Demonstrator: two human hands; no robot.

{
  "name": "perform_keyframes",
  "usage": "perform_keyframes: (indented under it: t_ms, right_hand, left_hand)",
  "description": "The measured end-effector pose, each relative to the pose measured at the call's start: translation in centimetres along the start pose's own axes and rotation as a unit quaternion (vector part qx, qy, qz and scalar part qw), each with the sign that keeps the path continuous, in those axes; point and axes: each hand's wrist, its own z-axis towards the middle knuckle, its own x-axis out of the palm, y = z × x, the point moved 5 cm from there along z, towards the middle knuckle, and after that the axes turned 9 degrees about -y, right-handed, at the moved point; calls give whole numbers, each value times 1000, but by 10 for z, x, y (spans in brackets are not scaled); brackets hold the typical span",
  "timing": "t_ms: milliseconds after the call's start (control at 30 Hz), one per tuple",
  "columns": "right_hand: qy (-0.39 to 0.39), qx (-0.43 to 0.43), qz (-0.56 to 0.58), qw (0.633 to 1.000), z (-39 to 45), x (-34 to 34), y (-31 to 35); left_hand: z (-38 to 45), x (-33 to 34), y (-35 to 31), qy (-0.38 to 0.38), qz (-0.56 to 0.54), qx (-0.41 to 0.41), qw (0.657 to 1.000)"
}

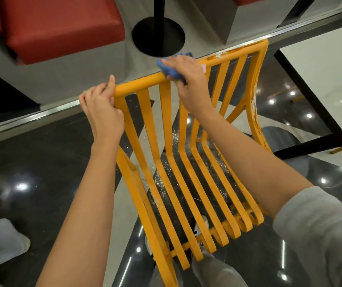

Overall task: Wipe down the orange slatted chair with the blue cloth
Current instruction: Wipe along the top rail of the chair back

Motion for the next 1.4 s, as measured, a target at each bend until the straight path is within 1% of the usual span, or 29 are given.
perform_keyframes:
  t_ms: [67,133,167,267,333,367,433,467,500,533,567,633,700,733,767,800,867,933,967,1067,1100,1167,1200,1267,1333,1400]
  right_hand:
    - [-29,76,-40,996,16,13,3]
    - [-34,105,-65,992,17,33,19]
    - [-23,95,-50,994,11,41,30]
    - [49,9,47,998,-14,38,47]
    - [70,-26,48,996,-16,19,35]
    - [66,-14,23,997,-10,12,26]
    - [66,61,-66,994,15,6,14]
    - [100,99,-121,983,29,10,12]
    - [154,121,-159,968,42,20,16]
    - [218,130,-165,953,52,33,25]
    - [276,131,-143,941,58,49,37]
    - [349,107,-59,929,58,80,64]
    - [386,66,42,919,49,91,88]
    - [395,62,92,912,49,87,88]
    - [399,61,125,906,53,77,79]
    - [403,63,125,904,58,67,68]
    - [390,86,55,915,71,56,46]
    - [375,90,-24,922,69,59,42]
    - [365,77,-24,927,63,67,51]
    - [299,-7,94,950,29,79,87]
    - [270,-33,114,956,20,71,85]
    - [218,-55,91,970,12,50,63]
    - [201,-49,61,976,13,38,50]
    - [172,-1,-1,985,24,23,25]
    - [155,32,-67,985,33,21,15]
    - [164,20,-112,980,25,29,25]
  left_hand:
    - [-1,1,-1,-2,-3,-10,1000]
    - [-1,1,-2,-3,-11,-24,1000]
    - [0,0,-2,-4,-15,-31,999]
    - [3,-4,-1,2,-21,-34,999]
    - [3,-6,-1,10,-26,-29,999]
    - [4,-6,0,12,-28,-26,999]
    - [5,-6,-1,12,-26,-31,999]
    - [4,-6,-1,13,-28,-40,999]
    - [3,-6,-1,12,-36,-50,998]
    - [2,-7,-1,10,-47,-60,997]
    - [1,-7,0,10,-60,-66,996]
    - [2,-8,3,13,-87,-62,994]
    - [4,-8,8,14,-104,-57,993]
    - [5,-8,9,19,-108,-59,992]
    - [5,-8,8,28,-108,-62,992]
    - [5,-8,7,35,-104,-69,992]
    - [5,-9,5,40,-87,-84,992]
    - [5,-11,4,42,-67,-81,994]
    - [4,-11,4,40,-65,-75,994]
    - [6,-9,10,24,-83,-51,995]
    - [5,-9,12,19,-84,-47,995]
    - [3,-9,11,19,-72,-45,996]
    - [2,-9,9,19,-67,-45,997]
    - [1,-10,5,12,-53,-38,998]
    - [1,-8,0,6,-22,-22,1000]
    - [1,-6,1,9,-13,-17,1000]
